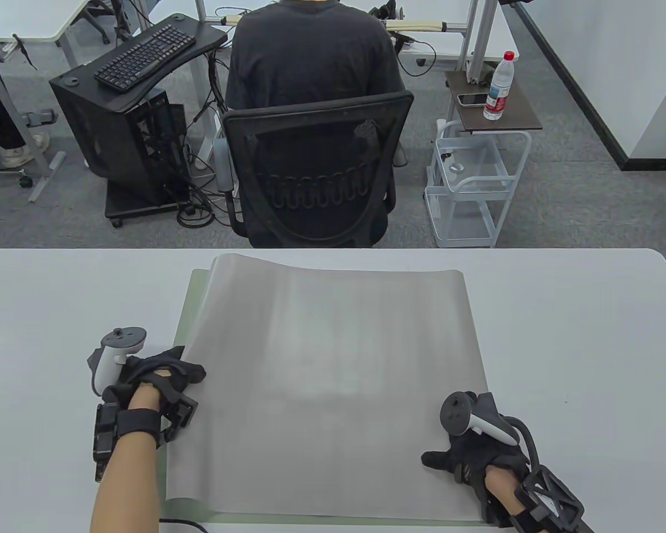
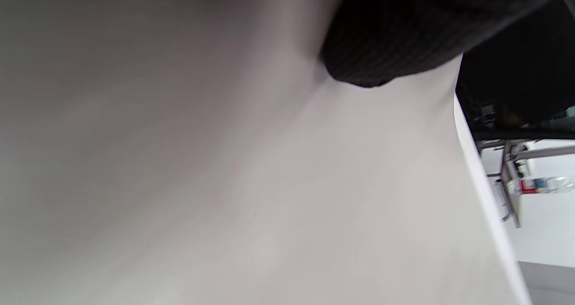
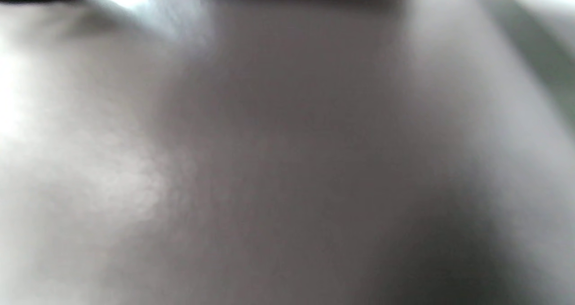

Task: Unroll desk mats and stack together

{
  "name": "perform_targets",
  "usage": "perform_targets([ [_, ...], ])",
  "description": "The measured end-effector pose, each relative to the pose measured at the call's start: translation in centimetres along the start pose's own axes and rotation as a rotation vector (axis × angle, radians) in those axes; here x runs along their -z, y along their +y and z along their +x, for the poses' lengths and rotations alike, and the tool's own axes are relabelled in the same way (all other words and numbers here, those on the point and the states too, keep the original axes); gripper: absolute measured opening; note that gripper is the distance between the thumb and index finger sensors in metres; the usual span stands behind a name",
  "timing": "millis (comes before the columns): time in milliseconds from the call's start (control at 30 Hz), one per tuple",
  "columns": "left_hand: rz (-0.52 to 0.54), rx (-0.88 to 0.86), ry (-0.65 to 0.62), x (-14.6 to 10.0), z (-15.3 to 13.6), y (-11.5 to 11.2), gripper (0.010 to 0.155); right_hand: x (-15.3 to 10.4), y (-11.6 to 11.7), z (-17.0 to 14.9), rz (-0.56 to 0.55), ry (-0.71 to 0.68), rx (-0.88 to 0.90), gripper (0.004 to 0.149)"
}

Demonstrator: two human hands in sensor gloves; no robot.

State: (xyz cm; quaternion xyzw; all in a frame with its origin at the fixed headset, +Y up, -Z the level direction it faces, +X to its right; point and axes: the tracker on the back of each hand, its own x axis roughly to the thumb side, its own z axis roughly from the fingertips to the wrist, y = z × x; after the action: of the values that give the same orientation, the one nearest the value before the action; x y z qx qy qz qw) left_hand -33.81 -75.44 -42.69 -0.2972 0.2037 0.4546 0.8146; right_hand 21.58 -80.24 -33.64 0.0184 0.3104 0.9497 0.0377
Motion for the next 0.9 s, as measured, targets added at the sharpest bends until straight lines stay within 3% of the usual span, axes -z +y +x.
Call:
perform_targets([
  [400,0.268,0.553,0.179,0.4,4.3,-4.3,0.099,0.0,0.0,0.0,-0.008,-0.005,0.001,0.106],
  [633,0.314,0.568,0.233,1.2,3.8,-4.1,0.099,0.0,0.0,0.0,-0.012,-0.006,0.002,0.106],
  [767,0.275,0.642,0.356,2.5,3.4,-4.3,0.097,-0.1,0.0,-0.1,-0.025,-0.014,0.004,0.105],
  [900,0.246,0.645,0.401,3.0,3.1,-4.0,0.096,-0.5,-0.2,-0.6,-0.087,-0.037,0.018,0.101],
])
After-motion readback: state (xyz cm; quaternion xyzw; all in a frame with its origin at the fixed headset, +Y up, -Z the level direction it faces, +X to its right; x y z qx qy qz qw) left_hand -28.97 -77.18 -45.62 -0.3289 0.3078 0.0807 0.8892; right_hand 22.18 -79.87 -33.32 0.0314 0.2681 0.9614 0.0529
